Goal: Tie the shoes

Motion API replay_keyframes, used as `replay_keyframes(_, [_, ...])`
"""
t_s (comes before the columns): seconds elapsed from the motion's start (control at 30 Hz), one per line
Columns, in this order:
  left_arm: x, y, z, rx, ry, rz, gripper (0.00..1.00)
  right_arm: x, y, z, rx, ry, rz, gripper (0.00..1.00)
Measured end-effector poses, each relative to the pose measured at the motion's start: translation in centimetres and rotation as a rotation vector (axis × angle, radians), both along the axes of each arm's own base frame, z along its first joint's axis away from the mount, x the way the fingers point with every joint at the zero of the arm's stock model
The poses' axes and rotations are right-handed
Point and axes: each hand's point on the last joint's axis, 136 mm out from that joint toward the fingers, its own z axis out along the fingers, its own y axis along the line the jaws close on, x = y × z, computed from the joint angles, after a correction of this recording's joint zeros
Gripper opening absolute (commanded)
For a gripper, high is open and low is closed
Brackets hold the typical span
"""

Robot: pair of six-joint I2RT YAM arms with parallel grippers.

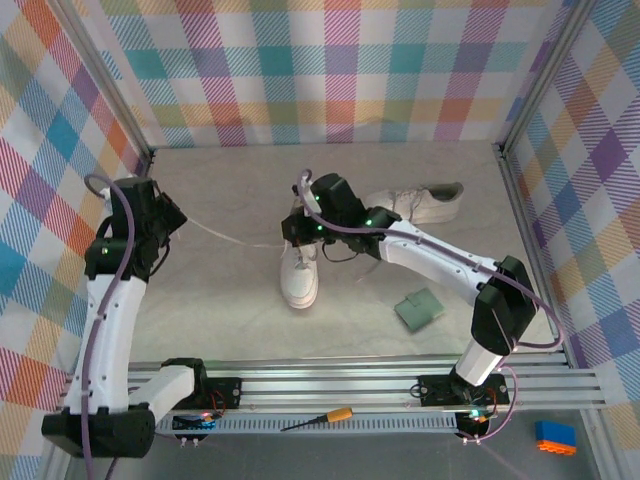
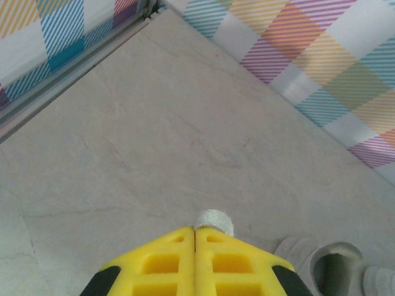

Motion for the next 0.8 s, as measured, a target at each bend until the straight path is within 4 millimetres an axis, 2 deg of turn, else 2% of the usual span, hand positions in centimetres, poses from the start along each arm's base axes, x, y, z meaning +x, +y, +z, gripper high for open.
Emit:
replay_keyframes(0.13, [1.9, -0.2, 1.0, -0.006, -0.019, -0.009, 0.00, -2.0, 0.8, -2.6, -0.048, 0.035, 0.046, 0.02])
replay_keyframes(0.23, [2.0, -0.5, 1.5, -0.018, -0.033, -0.026, 0.00, -2.5, 2.3, -3.5, -0.055, 0.050, 0.078, 0.04])
replay_keyframes(0.37, [1.9, -0.9, 2.1, -0.028, -0.049, -0.047, 0.00, -1.1, 5.5, -4.9, -0.054, 0.069, 0.103, 0.29])
replay_keyframes(0.4, [1.8, -1.0, 2.2, -0.031, -0.054, -0.052, 0.00, -0.9, 5.9, -5.3, -0.051, 0.070, 0.110, 0.38])
replay_keyframes(0.43, [1.8, -1.1, 2.4, -0.034, -0.058, -0.059, 0.00, -0.8, 6.1, -6.1, -0.061, 0.080, 0.113, 0.42])
replay_keyframes(0.53, [1.4, -1.6, 2.9, -0.040, -0.075, -0.089, 0.00, -1.1, 5.4, -7.4, -0.089, 0.087, 0.108, 0.45])
replay_keyframes(0.63, [1.0, -2.3, 3.7, -0.052, -0.106, -0.129, 0.00, -1.6, 3.4, -7.6, -0.118, 0.063, 0.076, 0.45])
replay_keyframes(0.8, [0.5, -3.4, 5.1, -0.071, -0.175, -0.190, 0.00, -1.3, -1.7, -5.4, -0.149, -0.048, -0.041, 0.46])
